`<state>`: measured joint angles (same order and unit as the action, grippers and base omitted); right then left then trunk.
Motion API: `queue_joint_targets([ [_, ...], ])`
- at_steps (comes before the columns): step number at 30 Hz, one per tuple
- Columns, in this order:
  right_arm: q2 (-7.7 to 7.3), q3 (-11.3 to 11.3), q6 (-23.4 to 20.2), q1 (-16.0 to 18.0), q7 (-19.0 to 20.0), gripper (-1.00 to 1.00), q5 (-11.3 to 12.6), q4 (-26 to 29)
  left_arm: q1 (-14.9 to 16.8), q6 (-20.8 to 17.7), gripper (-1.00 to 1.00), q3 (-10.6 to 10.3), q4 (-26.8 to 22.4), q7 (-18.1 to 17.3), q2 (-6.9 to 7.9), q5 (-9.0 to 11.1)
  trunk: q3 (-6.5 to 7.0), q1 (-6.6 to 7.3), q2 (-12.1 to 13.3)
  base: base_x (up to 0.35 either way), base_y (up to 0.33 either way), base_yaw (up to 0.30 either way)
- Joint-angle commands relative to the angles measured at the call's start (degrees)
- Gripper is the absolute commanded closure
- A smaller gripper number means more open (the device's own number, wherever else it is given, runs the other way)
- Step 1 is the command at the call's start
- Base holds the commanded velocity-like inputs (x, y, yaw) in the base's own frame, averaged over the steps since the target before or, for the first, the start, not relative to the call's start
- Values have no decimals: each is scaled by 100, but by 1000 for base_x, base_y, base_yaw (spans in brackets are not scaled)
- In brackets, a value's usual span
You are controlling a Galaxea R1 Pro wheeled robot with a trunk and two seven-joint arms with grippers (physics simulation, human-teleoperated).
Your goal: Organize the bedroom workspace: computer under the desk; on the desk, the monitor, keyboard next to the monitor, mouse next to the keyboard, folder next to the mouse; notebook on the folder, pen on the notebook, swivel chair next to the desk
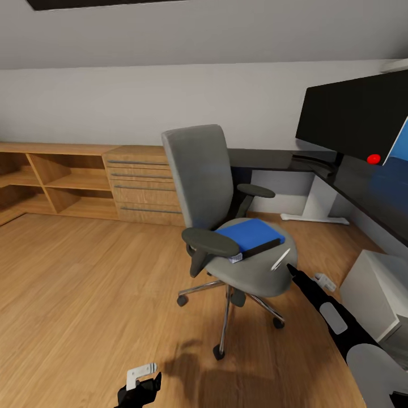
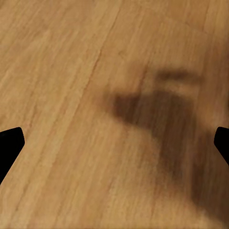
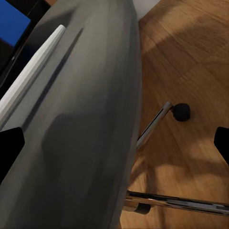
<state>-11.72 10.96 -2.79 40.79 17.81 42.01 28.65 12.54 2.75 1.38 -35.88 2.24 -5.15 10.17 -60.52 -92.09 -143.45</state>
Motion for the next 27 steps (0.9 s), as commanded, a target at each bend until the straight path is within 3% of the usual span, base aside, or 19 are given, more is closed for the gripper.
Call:
queue_joint_targets([
  [1,3,-6,-28,-1,21,-100,18,-61,3,15,-100,7,3,5,-3,37,-6,0,-1,0,0,0],
  [27,3,13,-66,-1,-9,-100,27,-22,3,15,-100,9,3,5,4,37,-6,0,-1,0,0,0],
])
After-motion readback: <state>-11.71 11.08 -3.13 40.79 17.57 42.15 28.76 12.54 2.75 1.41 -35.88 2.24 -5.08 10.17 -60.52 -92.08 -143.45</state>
